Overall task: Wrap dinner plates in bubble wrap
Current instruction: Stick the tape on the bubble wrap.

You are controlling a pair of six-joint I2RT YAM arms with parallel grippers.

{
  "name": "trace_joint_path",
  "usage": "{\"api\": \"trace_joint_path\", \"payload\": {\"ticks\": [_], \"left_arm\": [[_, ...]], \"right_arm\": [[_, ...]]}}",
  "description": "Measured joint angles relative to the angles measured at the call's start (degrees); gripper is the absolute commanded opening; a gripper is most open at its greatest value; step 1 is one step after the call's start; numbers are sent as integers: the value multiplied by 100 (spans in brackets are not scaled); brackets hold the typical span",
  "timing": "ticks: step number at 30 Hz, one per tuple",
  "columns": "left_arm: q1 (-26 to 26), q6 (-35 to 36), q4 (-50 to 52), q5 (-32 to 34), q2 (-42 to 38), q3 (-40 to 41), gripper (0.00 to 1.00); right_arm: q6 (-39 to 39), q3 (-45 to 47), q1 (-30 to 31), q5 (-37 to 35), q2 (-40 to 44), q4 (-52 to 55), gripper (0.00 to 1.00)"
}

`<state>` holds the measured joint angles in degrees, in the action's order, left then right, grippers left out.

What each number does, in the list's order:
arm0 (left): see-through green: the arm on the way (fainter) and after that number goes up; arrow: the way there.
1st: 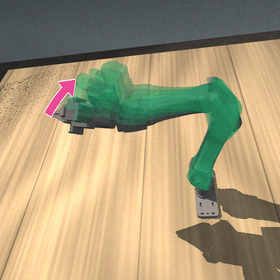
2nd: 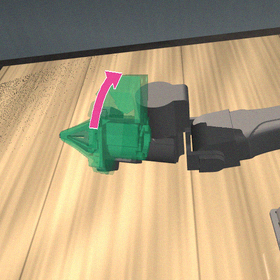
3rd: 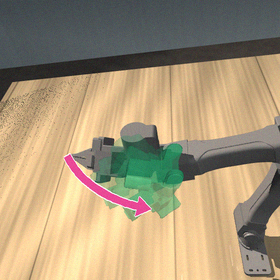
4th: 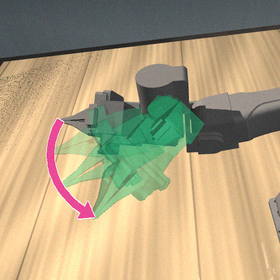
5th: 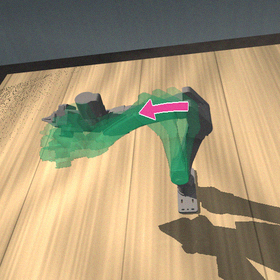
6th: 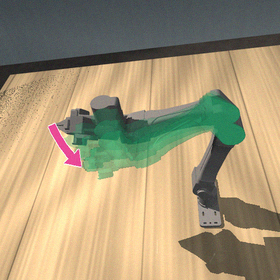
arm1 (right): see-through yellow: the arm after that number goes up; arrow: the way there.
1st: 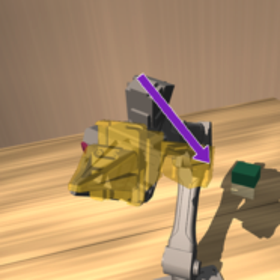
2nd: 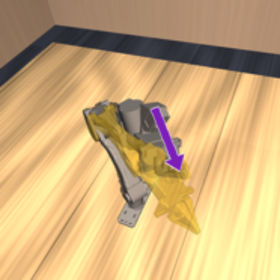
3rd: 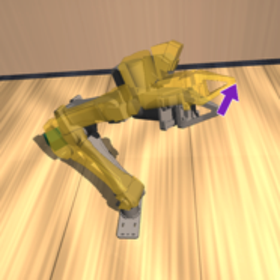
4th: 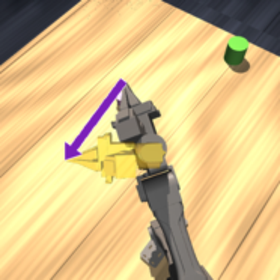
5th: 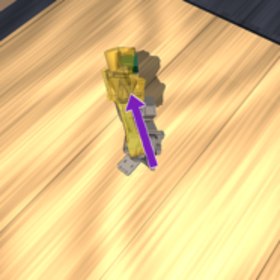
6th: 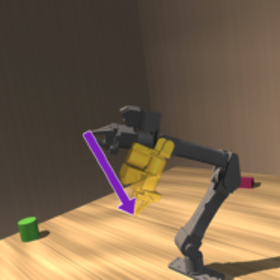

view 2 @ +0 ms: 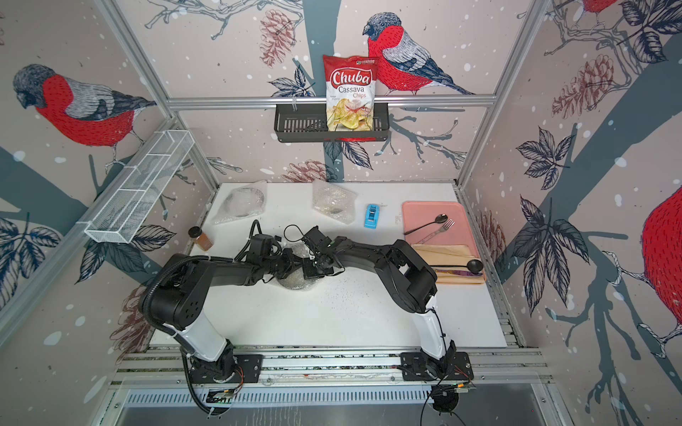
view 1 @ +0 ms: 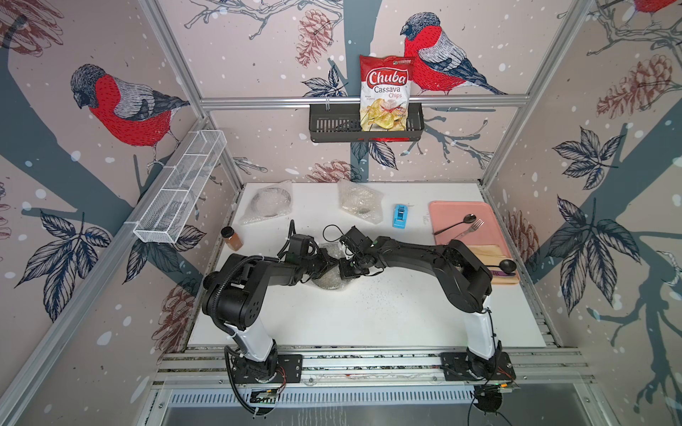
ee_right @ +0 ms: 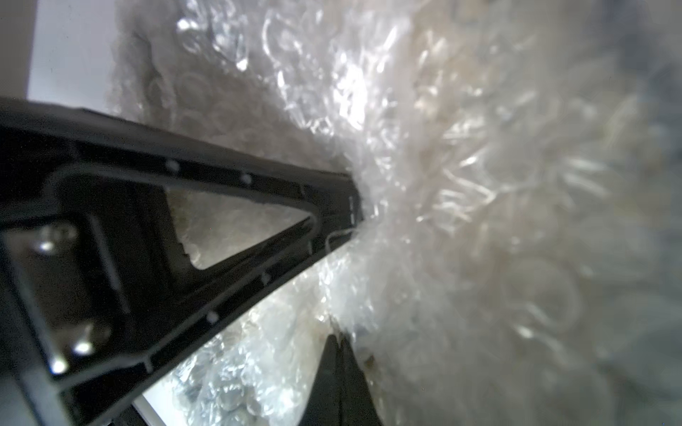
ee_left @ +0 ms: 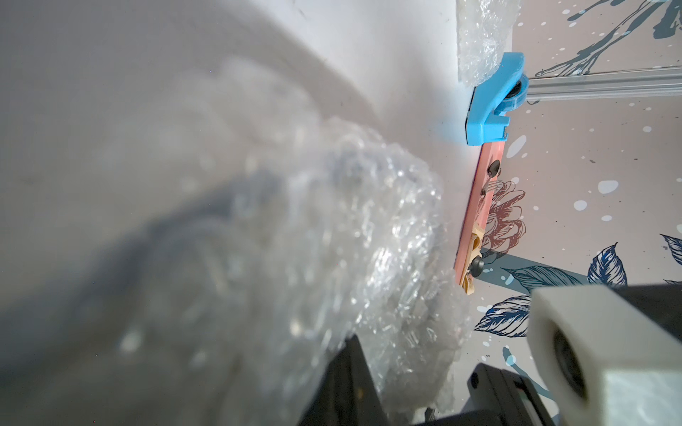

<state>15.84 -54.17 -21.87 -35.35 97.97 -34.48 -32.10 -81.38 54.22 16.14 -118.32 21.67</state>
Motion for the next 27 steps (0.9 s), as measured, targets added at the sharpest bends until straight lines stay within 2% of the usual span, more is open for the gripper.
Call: {"api": "trace_joint_path", "payload": {"ticks": [7,13,22,27], "left_arm": [[0,-7,7,-70,46,-37,0],[-7,-162,391,-52,-155,-153,0],[-26,-330,1611,153,-929,-553,0],[-131,-282,2111,404,-1311,-754,0]], "right_arm": [[107,-85,120,-42,20,168,2],[61,46,-63,245,686,273,5],[-125,1097,-907,457,1969,-522,7],[-83,1768,-1565,96,2544,-815,10]]}}
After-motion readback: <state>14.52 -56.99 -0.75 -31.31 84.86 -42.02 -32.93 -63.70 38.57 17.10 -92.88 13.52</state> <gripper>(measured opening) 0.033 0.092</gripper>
